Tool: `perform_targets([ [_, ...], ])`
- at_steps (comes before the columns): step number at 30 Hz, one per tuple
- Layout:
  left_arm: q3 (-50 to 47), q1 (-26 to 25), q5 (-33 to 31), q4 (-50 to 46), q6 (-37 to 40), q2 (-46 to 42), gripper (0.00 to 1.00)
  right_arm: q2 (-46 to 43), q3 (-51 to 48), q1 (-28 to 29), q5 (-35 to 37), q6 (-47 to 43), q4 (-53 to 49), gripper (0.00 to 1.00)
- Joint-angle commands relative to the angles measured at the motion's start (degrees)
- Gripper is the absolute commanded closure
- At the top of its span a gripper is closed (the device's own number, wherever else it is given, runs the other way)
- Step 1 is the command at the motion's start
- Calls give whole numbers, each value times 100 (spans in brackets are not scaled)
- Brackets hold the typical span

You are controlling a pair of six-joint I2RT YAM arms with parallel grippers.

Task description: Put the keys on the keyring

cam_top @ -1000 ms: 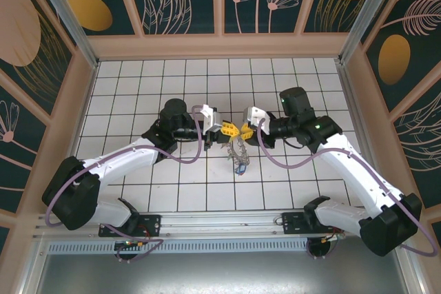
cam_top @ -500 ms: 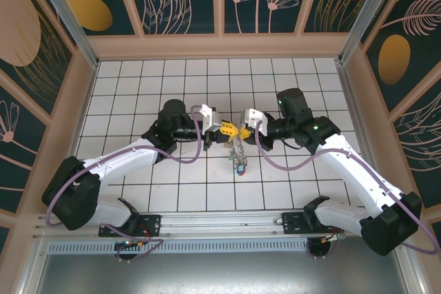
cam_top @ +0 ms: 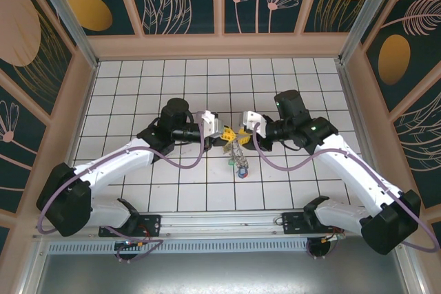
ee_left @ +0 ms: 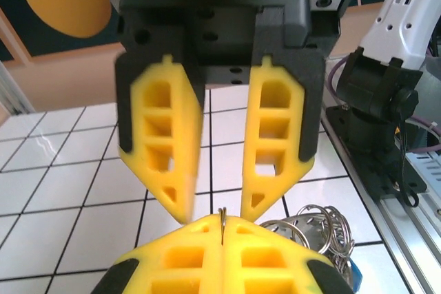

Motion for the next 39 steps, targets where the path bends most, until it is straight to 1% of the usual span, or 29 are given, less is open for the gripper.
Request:
perform_targets([
  [1,159,1,69,-177,265,-226,100,-247,-130,-131,-285,-59,129,65],
  [2,172,2,90,-175,270,-254,100,-308,-165,-271,-305,-85,106,64],
  [4,183,2,90,-164,274,-290,100,-401,-231,-355,-386,-129,42,62],
  [9,220,0,129,-103,224,-310,100,-414,-421,-386,-542,-252,-44,60],
  [13,187,0,161,83,97,-328,100,-415,-613,-356,-765,-125,327,59],
  [16,200,2,194,152,48,-319,100,-403,-721,-316,-733,-45,592,59],
  [22,237,0,198,170,20,-323,100,-212,-766,-229,-791,-43,759,59],
  [28,231,0,180,256,-23,-319,100,-29,-813,-114,-807,9,915,62],
  [29,229,5,179,278,-27,-314,100,-6,-821,1,-783,27,931,62],
  [31,229,3,182,323,-46,-311,100,33,-853,49,-730,23,958,64],
  [32,222,0,191,328,-46,-308,100,30,-862,53,-663,31,989,67],
  [36,204,4,187,324,-38,-323,100,-65,-926,58,-396,28,1017,83],
  [39,177,2,154,255,-1,-354,100,-162,-894,53,-168,4,906,86],
])
